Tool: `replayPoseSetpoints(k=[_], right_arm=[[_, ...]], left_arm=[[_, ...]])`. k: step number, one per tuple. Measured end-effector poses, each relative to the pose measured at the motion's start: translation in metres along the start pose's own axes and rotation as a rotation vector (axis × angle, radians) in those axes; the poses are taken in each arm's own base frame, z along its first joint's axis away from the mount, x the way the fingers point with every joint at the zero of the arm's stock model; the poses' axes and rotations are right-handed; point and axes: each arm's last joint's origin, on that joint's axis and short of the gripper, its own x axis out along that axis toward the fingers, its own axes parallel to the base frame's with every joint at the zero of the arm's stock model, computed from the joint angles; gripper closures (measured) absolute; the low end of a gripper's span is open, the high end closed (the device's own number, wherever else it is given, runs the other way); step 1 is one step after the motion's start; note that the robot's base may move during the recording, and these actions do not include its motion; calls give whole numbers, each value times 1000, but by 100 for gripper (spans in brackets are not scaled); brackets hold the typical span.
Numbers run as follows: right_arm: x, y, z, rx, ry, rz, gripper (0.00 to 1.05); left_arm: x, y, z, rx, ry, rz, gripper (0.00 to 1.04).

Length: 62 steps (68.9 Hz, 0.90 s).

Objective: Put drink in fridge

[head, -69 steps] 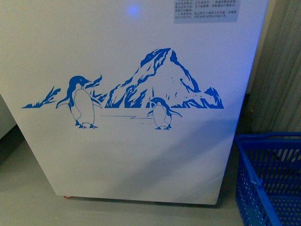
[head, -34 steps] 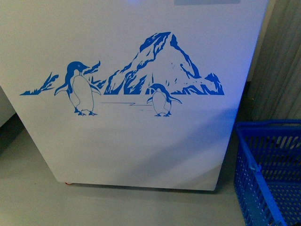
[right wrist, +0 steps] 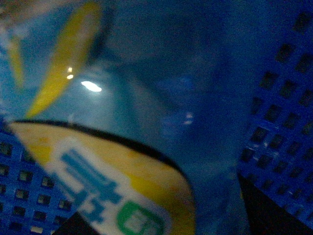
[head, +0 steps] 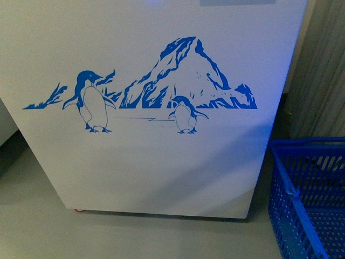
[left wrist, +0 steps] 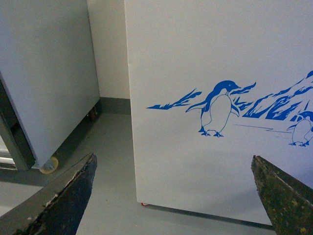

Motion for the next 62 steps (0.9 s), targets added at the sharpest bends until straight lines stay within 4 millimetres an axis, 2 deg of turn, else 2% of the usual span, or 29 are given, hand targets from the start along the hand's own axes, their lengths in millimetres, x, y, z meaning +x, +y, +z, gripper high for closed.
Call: replayPoseSetpoints(k=[3, 8, 13, 14, 21, 22, 28, 31, 37, 38, 44, 45, 49, 50, 55, 62], right_arm=[[-14, -4, 6, 15, -33, -13, 64], [-51, -11, 23, 61, -129, -23, 64], [-76, -14, 33, 93, -182, -28, 64], [-86, -15, 37, 105, -204, -27, 64], [-127, -18, 49, 147, -279, -34, 64], [-139, -18, 52, 169, -301, -34, 64], [-179, -21, 61, 232, -380, -24, 64], [-215, -22, 67, 289, -466, -3, 64], [-259, -24, 73, 354, -580, 22, 64], [-275, -24, 74, 374, -619, 26, 64], [-321, -23, 75, 427, -737, 41, 64], [-335, -22, 74, 441, -776, 45, 64], [-363, -18, 70, 463, -854, 56, 64], [-376, -16, 67, 472, -890, 61, 64], [-410, -8, 57, 490, -982, 68, 64], [-442, 3, 43, 497, -1082, 89, 64]], left_arm=[[0, 0, 0, 0, 0, 0, 8], [0, 0, 0, 0, 0, 0, 8], [0, 0, 0, 0, 0, 0, 8], [0, 0, 0, 0, 0, 0, 8], [0, 0, 0, 0, 0, 0, 8], [0, 0, 0, 0, 0, 0, 8], [0, 0, 0, 0, 0, 0, 8], [0, 0, 0, 0, 0, 0, 8], [0, 0, 0, 0, 0, 0, 8], [0, 0, 0, 0, 0, 0, 8], [0, 0, 0, 0, 0, 0, 8], [0, 0, 0, 0, 0, 0, 8], [0, 0, 0, 0, 0, 0, 8], [0, 0, 0, 0, 0, 0, 8], [0, 0, 0, 0, 0, 0, 8], [0, 0, 0, 0, 0, 0, 8]])
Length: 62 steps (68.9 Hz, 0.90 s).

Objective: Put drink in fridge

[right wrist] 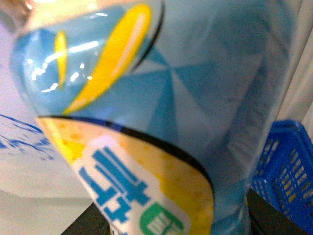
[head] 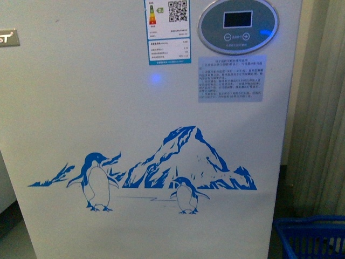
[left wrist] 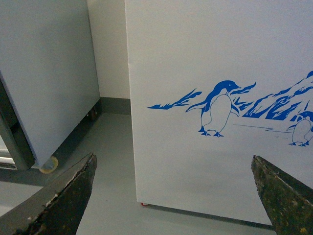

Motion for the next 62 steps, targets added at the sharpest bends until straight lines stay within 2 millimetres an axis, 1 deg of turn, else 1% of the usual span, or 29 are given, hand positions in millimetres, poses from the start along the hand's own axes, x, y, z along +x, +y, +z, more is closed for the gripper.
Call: replayPoseSetpoints(k=[3, 5, 12, 15, 24, 29, 34, 42, 51, 62], right_arm=[[-18, 9, 7, 2, -49, 21, 64], [-26, 12, 9, 7, -71, 35, 64], [-46, 21, 13, -2, -135, 61, 64], [-59, 26, 14, -9, -187, 77, 64], [-79, 36, 8, -39, -260, 107, 64], [-86, 40, 2, -50, -285, 121, 64], [-88, 43, -3, -59, -297, 126, 64], [-92, 50, -7, -91, -340, 123, 64], [-89, 57, -12, -118, -348, 149, 64], [-85, 59, -24, -140, -324, 99, 64]], left_arm=[[0, 0, 0, 0, 0, 0, 8], [0, 0, 0, 0, 0, 0, 8], [0, 0, 0, 0, 0, 0, 8], [0, 0, 0, 0, 0, 0, 8], [0, 0, 0, 0, 0, 0, 8], [0, 0, 0, 0, 0, 0, 8], [0, 0, 0, 0, 0, 0, 8], [0, 0, 0, 0, 0, 0, 8], [0, 0, 0, 0, 0, 0, 8], [0, 0, 0, 0, 0, 0, 8]])
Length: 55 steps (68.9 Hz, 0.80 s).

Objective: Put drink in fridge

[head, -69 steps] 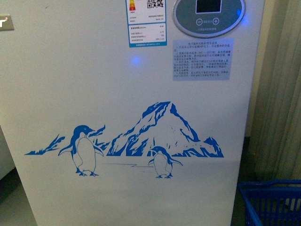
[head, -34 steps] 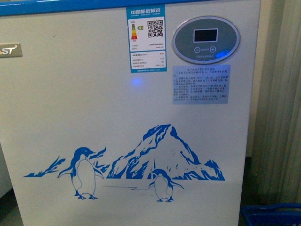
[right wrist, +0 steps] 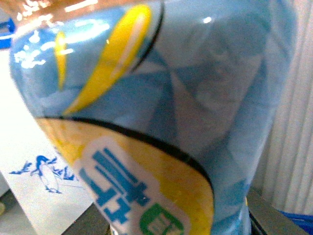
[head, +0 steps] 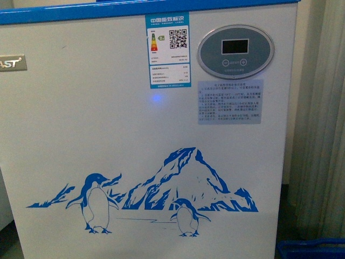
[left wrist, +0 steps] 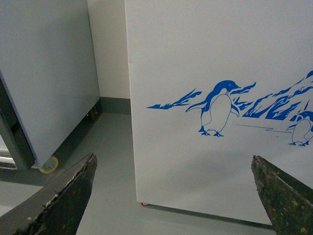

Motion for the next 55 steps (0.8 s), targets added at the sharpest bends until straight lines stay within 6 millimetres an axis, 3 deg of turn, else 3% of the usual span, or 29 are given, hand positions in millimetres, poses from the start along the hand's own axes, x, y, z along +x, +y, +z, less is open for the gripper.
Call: replayPoseSetpoints(k=[55], right_arm=[[-1, 0, -3, -20, 5, -16, 65]], left_arm=[[0, 0, 0, 0, 0, 1, 8]])
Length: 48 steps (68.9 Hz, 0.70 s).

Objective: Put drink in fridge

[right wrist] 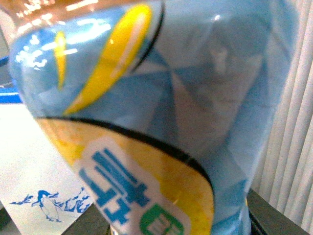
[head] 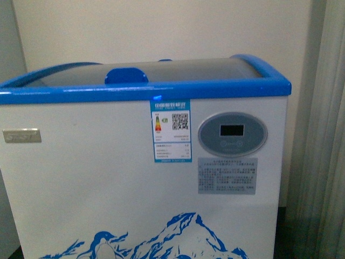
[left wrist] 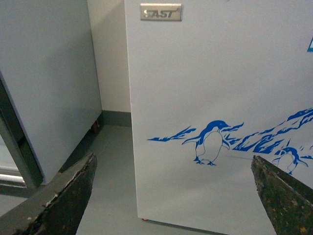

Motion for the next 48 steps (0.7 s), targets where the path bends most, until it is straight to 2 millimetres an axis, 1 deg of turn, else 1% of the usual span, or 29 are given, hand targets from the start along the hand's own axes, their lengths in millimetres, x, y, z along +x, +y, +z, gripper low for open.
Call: replayPoseSetpoints(k=[36, 38, 42, 43, 48], right_arm=[[0, 0, 0, 0, -1, 0, 65], [0, 0, 0, 0, -1, 0, 65], [0, 0, 0, 0, -1, 0, 65], [0, 0, 0, 0, -1, 0, 65], [0, 0, 0, 0, -1, 0, 65]], left_arm=[[0, 0, 0, -1, 0, 0, 8], [0, 0, 0, -20, 22, 8, 8], [2, -1, -1, -90, 162, 24, 8], [4, -1, -1, -125, 211, 30, 8], [13, -2, -4, -196, 288, 30, 8]])
